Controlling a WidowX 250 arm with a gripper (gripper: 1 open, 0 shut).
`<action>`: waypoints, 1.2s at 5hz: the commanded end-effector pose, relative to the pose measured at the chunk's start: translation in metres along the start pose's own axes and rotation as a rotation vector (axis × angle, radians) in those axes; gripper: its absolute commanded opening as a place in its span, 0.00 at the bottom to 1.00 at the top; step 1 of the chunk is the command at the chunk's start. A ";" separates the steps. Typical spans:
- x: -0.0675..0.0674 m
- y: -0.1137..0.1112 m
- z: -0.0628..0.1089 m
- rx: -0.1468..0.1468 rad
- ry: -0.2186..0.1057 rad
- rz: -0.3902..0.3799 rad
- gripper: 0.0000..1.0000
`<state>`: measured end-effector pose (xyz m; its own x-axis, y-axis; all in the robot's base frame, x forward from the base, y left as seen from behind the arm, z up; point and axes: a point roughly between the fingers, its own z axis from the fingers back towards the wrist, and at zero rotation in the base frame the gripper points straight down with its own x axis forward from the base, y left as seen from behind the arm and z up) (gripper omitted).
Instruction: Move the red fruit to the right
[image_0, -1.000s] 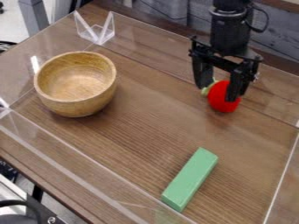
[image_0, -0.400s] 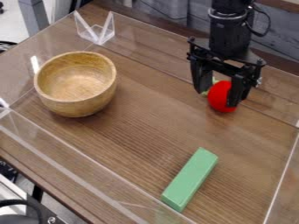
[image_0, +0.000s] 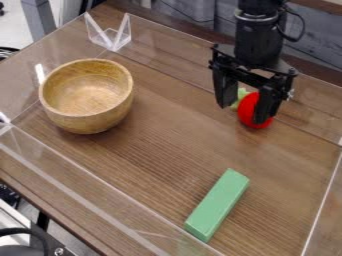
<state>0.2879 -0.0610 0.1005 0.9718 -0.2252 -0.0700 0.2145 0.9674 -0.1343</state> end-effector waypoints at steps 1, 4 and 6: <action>0.010 -0.004 0.025 0.011 -0.092 0.017 1.00; 0.010 0.004 0.039 0.012 -0.108 0.114 0.00; 0.007 0.014 0.043 0.004 -0.122 0.194 1.00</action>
<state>0.2992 -0.0457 0.1203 0.9986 -0.0245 -0.0468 0.0186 0.9923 -0.1223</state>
